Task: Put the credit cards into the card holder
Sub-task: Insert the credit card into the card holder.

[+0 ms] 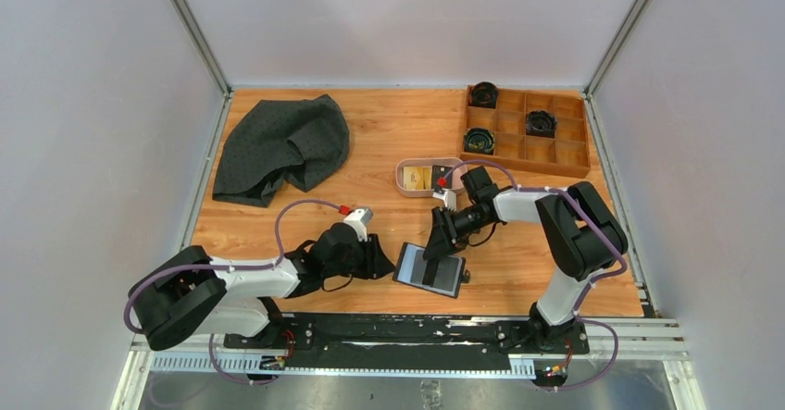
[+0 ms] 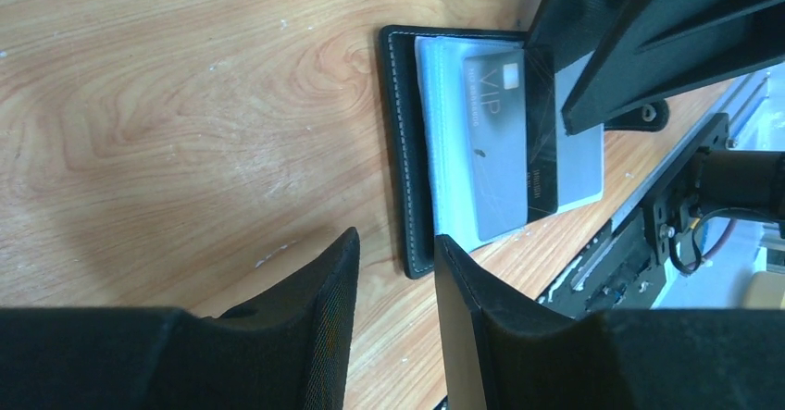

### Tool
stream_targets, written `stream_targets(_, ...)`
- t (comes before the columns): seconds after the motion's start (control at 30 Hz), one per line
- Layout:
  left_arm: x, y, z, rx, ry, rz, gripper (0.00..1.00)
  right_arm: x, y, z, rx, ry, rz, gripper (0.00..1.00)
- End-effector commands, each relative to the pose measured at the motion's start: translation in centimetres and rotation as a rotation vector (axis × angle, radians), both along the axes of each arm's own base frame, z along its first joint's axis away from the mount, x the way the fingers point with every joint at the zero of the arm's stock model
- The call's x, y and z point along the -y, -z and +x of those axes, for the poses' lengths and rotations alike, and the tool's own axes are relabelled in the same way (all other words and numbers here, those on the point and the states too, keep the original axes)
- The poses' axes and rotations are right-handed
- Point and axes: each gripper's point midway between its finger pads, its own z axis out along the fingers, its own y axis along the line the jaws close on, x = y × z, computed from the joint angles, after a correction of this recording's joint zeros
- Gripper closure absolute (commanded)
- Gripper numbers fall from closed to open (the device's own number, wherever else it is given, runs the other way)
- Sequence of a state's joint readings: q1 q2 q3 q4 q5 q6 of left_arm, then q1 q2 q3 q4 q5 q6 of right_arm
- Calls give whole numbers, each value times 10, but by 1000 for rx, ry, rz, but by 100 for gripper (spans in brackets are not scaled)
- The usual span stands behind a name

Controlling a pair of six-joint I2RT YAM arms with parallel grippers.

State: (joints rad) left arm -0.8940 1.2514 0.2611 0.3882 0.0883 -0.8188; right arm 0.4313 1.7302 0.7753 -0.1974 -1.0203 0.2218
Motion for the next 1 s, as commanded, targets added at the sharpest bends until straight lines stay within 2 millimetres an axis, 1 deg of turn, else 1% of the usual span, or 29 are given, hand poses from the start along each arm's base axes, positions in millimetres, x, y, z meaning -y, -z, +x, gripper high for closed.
stream_targets(0.0, 0, -8, -1, 45, 17, -2, 61, 4, -2, -1, 53, -35, -34, 48)
stream_targets(0.17, 4, -20, -1, 79, 28, -29, 61, 5, -4, 0, 82, -54, -42, 47)
stream_targets(0.3, 4, -22, -2, 89, 33, -32, 61, 8, -7, 1, 115, -81, -46, 43)
stream_targets(0.43, 4, -23, -1, 95, 35, -33, 61, 12, -9, 1, 151, -106, -65, 41)
stream_targets(0.53, 3, -25, -1, 104, 32, -35, 61, 15, -13, 4, 209, -133, -68, 39)
stream_targets(0.73, -3, -29, 1, 130, 22, -26, 61, 23, -21, 5, 267, -161, -74, 33)
stream_targets(0.83, -7, -31, 2, 147, 14, -16, 61, 27, -25, 9, 305, -168, -80, 33)
stream_targets(0.97, -13, -39, 2, 178, 9, -12, 60, 33, -35, 14, 380, -187, -65, 33)
